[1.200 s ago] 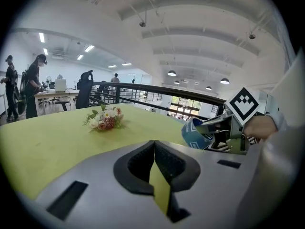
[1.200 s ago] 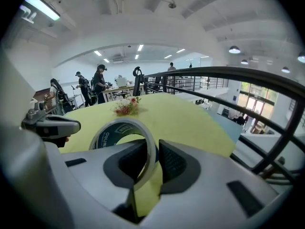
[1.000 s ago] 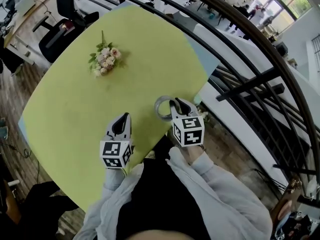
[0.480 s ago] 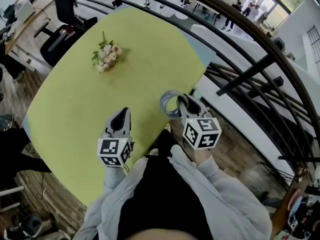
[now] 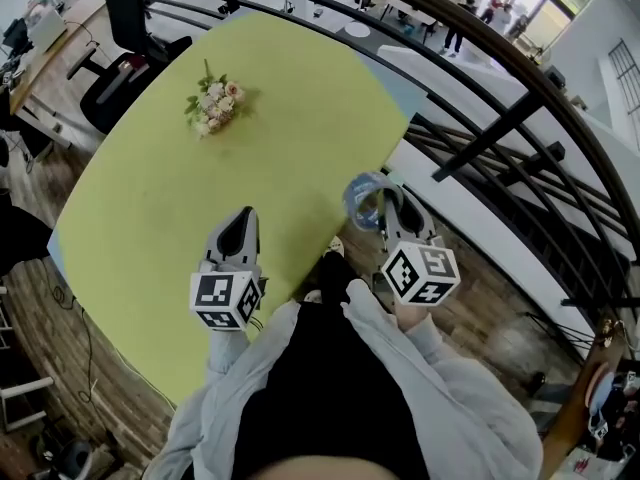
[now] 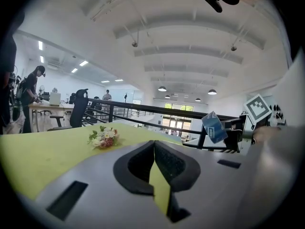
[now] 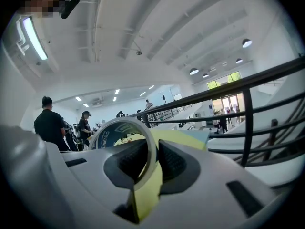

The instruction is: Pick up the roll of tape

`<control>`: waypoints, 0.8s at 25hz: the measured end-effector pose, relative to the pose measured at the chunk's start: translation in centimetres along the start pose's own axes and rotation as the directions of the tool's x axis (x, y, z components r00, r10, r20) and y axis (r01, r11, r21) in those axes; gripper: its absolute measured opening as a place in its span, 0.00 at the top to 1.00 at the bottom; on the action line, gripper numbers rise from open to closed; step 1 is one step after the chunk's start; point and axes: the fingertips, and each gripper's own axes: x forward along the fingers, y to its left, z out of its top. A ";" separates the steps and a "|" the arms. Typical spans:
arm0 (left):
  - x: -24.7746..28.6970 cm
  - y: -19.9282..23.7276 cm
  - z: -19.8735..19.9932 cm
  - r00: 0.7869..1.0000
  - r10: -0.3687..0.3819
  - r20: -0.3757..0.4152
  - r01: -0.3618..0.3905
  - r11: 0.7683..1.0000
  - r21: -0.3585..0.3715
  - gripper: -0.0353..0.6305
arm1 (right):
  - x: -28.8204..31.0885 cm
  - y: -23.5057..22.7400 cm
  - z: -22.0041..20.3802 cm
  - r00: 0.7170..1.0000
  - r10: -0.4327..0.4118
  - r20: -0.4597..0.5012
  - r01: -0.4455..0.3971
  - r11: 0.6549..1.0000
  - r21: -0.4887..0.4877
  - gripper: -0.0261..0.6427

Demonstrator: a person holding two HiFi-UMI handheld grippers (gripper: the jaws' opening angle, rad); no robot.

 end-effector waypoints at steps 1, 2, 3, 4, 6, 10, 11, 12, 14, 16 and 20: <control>0.0 -0.1 0.0 1.000 -0.004 0.001 0.004 1.000 0.002 0.92 | -0.2 -0.2 -0.2 1.000 -0.009 0.002 0.009 1.000 0.012 0.85; 0.0 -0.3 0.1 1.000 -0.010 0.001 0.010 1.000 0.005 0.92 | -0.4 -0.4 -0.4 1.000 -0.018 0.005 0.018 1.000 0.023 0.85; 0.0 -0.4 0.0 1.000 -0.015 0.001 0.015 1.000 0.007 0.92 | -0.6 -0.6 -0.5 1.000 -0.026 0.008 0.025 0.999 0.036 0.85; 0.0 -0.6 0.0 1.000 -0.020 0.002 0.020 1.000 0.008 0.92 | -0.7 -0.7 -0.7 0.999 -0.032 0.010 0.032 0.998 0.048 0.85; 0.1 -0.9 -0.2 1.000 -0.028 0.002 0.028 1.000 0.008 0.92 | -1.0 -0.9 -1.0 0.999 -0.042 0.012 0.041 0.997 0.059 0.85; 0.1 -1.5 -0.5 0.999 -0.036 -0.004 0.036 0.999 0.010 0.92 | -1.4 -0.9 -1.1 0.999 -0.050 0.011 0.050 0.998 0.045 0.85; 0.1 -1.6 -0.5 0.999 -0.038 -0.005 0.038 0.999 0.009 0.92 | -1.4 -0.9 -1.1 0.999 -0.050 0.009 0.050 0.998 0.043 0.85; 0.1 -1.6 -0.6 0.999 -0.039 -0.006 0.039 0.999 0.009 0.92 | -1.4 -0.8 -1.2 0.999 -0.050 0.005 0.050 0.998 0.038 0.85; 0.1 -1.6 -0.6 0.999 -0.041 -0.006 0.041 0.999 0.009 0.92 | -1.3 -0.6 -1.3 0.999 -0.047 -0.004 0.047 0.999 0.024 0.85; 0.0 -1.6 -0.7 0.999 -0.041 -0.007 0.041 0.999 0.008 0.92 | -1.2 -0.4 -1.4 0.999 -0.041 -0.011 0.041 0.999 0.020 0.85; 0.1 -1.7 -1.0 0.999 -0.040 -0.012 0.040 0.999 0.008 0.92 | -1.1 -0.3 -1.6 0.999 -0.036 -0.020 0.036 0.999 0.020 0.85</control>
